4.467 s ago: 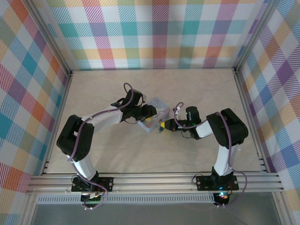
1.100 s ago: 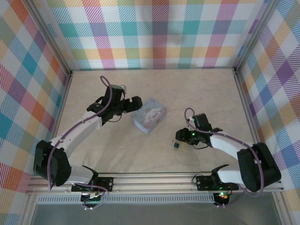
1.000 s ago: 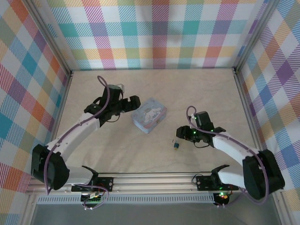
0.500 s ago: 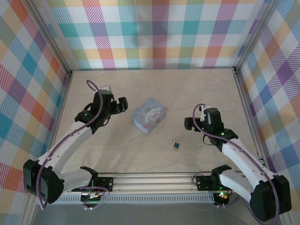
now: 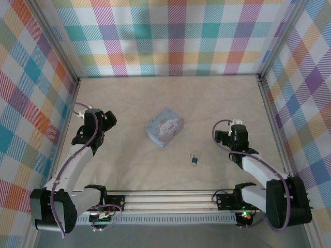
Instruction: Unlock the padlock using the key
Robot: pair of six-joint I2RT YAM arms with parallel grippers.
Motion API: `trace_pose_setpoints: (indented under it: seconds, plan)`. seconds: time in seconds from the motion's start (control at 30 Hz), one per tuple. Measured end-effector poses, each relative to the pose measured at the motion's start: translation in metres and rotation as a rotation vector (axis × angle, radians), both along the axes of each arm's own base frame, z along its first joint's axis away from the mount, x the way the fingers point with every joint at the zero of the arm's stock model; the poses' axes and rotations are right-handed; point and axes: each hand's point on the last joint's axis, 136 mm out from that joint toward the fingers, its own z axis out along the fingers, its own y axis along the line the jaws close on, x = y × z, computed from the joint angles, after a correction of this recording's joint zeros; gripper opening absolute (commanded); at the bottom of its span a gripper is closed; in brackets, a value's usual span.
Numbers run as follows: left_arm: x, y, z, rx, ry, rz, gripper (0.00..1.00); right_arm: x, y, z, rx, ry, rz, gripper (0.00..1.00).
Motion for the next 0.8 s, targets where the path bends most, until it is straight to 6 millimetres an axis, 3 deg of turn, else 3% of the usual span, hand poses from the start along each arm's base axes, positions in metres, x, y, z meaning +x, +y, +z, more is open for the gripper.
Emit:
trace_pose_setpoints:
  seconds: [0.27,0.43,0.6,0.7,0.8]
  plan:
    - [-0.013,0.02,-0.016,0.075,-0.034,0.09,1.0,0.038,0.01,0.012,0.012,-0.15,0.086,1.0]
    - [-0.017,0.025,-0.022,0.145,-0.013,0.074,1.0,0.053,0.018,0.009,0.008,-0.197,0.142,1.0]
    - [-0.013,0.026,-0.018,0.193,-0.04,0.049,1.0,0.06,0.01,0.002,0.023,-0.237,0.138,1.0]
    - [-0.013,0.025,-0.025,0.211,-0.032,0.036,1.0,0.061,0.006,-0.005,0.027,-0.223,0.132,1.0]
    - [-0.011,0.025,-0.032,0.22,-0.025,0.026,1.0,0.067,0.004,0.001,0.056,-0.226,0.134,1.0]
